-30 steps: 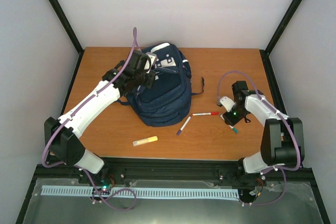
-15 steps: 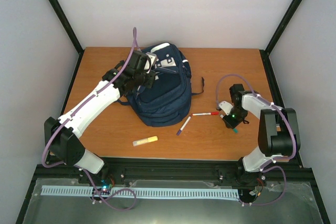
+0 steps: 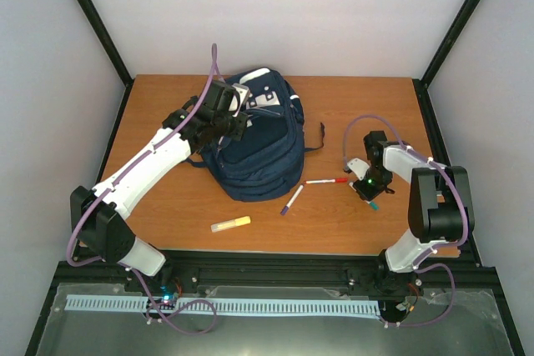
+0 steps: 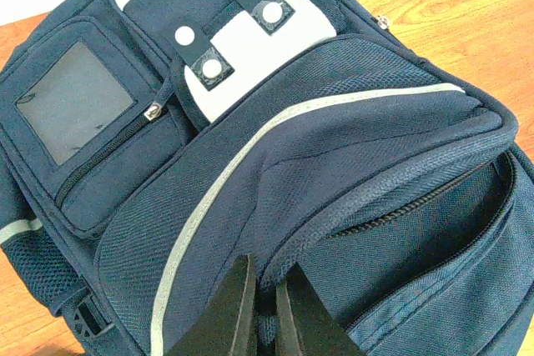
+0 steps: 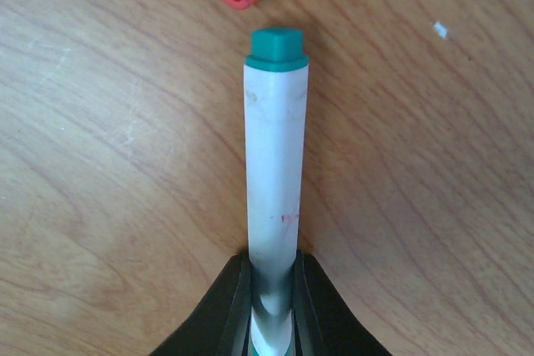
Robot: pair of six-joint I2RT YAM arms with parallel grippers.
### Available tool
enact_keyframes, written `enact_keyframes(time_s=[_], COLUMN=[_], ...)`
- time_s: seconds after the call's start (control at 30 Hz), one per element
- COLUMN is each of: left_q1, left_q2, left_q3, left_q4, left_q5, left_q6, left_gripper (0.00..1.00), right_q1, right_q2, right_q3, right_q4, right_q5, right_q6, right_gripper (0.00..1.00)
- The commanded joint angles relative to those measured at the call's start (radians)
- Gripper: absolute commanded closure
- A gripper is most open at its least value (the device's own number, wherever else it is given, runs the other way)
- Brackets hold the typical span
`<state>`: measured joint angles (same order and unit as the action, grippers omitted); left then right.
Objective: Pack the student bag
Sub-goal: Pick up the stationery from the center of the board, then place the stationery in the student bag.
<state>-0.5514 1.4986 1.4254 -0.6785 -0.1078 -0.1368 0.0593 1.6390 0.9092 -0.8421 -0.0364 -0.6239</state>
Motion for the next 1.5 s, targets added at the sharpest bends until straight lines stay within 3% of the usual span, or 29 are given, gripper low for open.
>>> enact_keyframes(time_s=[0.0, 0.27, 0.53, 0.73, 0.9, 1.03, 1.47], left_q1=[0.011, 0.011, 0.011, 0.011, 0.011, 0.011, 0.011], left_q2=[-0.046, -0.041, -0.032, -0.028, -0.022, -0.026, -0.028], left_q3=[0.041, 0.043, 0.044, 0.049, 0.051, 0.05, 0.051], left_q4=[0.042, 0.043, 0.039, 0.036, 0.03, 0.031, 0.032], left_q5=[0.008, 0.013, 0.012, 0.027, 0.03, 0.028, 0.033], left_q6=[-0.035, -0.036, -0.037, -0.043, -0.043, -0.041, -0.038], left_gripper=[0.99, 0.99, 0.99, 0.99, 0.99, 0.99, 0.99], right_q1=[-0.004, 0.092, 0.382, 0.652, 0.866, 0.952, 1.019], right_q2=[-0.021, -0.149, -0.206, -0.171, -0.092, -0.014, 0.135], right_q3=[0.02, 0.115, 0.272, 0.464, 0.518, 0.493, 0.466], right_q4=[-0.033, -0.107, -0.149, -0.133, -0.053, 0.064, 0.431], right_q5=[-0.05, -0.115, -0.023, 0.179, 0.405, 0.543, 0.731], right_q6=[0.008, 0.021, 0.046, 0.034, -0.08, -0.209, -0.62], right_gripper=[0.97, 0.97, 0.97, 0.97, 0.97, 0.97, 0.97])
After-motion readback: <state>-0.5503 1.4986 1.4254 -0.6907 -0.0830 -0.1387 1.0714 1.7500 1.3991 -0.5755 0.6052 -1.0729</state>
